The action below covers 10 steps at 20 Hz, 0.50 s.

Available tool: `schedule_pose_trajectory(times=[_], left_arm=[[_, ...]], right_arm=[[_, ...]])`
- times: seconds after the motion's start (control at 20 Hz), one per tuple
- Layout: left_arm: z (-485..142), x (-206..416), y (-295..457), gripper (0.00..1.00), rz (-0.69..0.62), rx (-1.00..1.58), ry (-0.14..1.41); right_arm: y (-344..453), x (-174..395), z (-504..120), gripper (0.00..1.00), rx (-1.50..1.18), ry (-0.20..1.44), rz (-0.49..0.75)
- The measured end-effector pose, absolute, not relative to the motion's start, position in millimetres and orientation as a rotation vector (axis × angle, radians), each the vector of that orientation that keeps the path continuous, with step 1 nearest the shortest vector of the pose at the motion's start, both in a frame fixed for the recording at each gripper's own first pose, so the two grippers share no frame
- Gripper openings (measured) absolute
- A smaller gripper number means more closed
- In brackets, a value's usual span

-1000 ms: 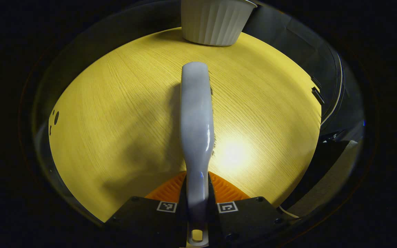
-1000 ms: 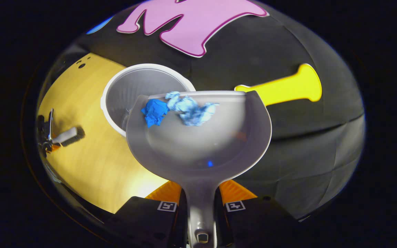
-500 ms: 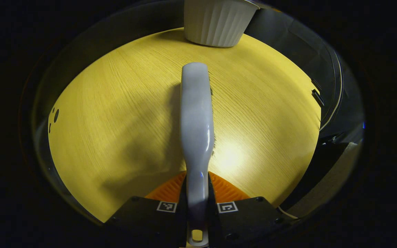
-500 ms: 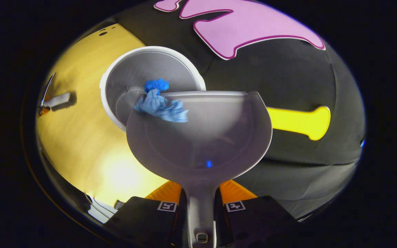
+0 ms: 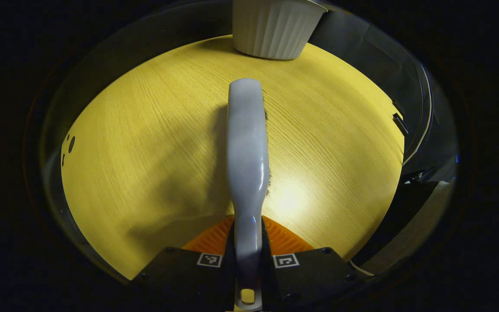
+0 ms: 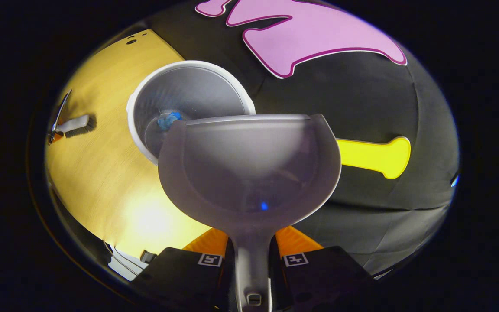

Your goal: Pick up the small broom and dustpan from the desktop, sweep the trash into the dustpan with the broom, and then empty the trash into the garbage bin.

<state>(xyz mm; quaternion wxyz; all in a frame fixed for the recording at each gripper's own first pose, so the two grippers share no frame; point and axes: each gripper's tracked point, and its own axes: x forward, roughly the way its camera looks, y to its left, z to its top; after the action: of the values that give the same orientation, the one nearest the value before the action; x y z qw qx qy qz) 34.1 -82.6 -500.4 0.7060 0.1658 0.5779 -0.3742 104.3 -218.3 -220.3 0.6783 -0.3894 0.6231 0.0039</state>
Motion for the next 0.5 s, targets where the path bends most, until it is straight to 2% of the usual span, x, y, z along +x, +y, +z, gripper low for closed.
schedule_pose_trajectory(times=[0.35, 0.4, 0.45, 0.5], left_arm=[[-501.4, 34.7, -81.9, 0.29, -0.799, 0.368, 1.285], [-501.3, 34.9, -82.4, 0.29, -0.795, 0.372, 1.287], [-501.2, 35.4, -82.4, 0.29, -0.791, 0.376, 1.289], [-501.1, 34.9, -82.3, 0.28, -0.788, 0.377, 1.29]], right_arm=[[-197.1, 96.1, -214.7, 0.36, -0.474, 1.261, -0.062], [-196.0, 94.8, -215.6, 0.31, -0.423, 1.245, -0.064], [-194.7, 94.7, -215.6, 0.31, -0.377, 1.219, -0.07], [-191.1, 93.1, -216.4, 0.36, -0.321, 1.196, -0.069]])
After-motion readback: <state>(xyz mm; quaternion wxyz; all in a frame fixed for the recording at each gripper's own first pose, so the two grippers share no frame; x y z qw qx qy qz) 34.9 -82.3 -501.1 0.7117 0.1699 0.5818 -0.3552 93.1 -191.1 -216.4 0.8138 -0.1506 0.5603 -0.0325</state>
